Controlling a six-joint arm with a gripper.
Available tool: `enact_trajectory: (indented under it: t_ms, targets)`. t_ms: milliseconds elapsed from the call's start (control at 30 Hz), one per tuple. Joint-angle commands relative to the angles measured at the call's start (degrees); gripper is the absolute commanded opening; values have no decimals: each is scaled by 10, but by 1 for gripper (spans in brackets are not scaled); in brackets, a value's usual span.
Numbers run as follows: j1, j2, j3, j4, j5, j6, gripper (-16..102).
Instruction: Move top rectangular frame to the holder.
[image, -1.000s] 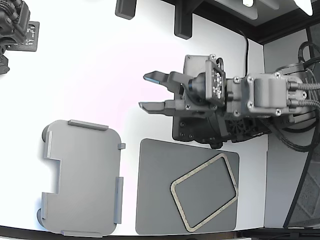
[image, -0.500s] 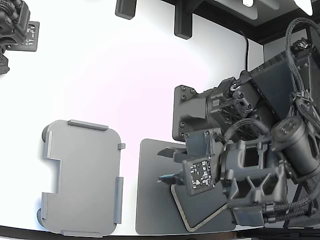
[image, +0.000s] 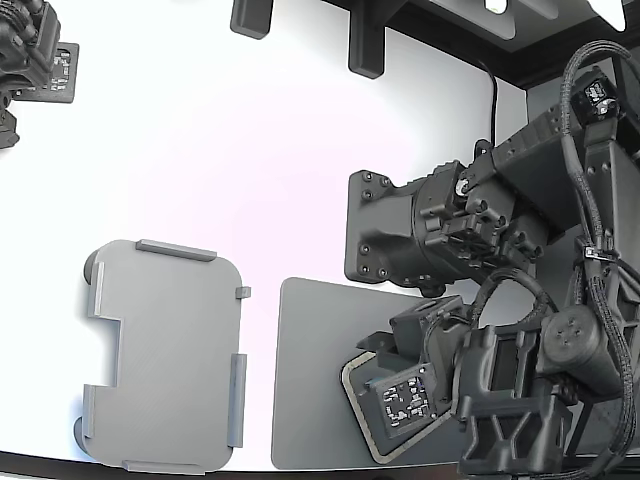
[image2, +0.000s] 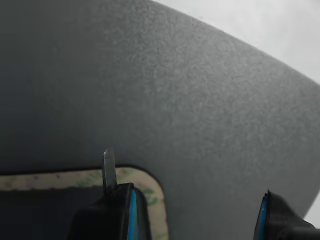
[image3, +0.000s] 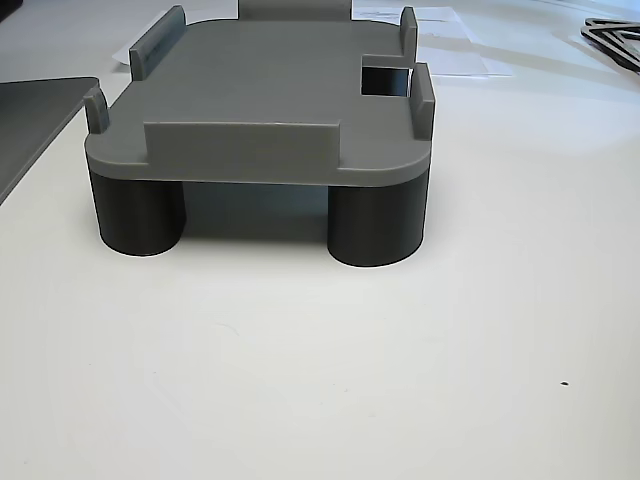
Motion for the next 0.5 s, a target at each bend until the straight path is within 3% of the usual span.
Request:
enact_trajectory:
  t_ms: [0,467]
  targets:
    - [2,-2,-13,1,-8,1,97]
    - [53,-14,30,-11,-49,46,100]
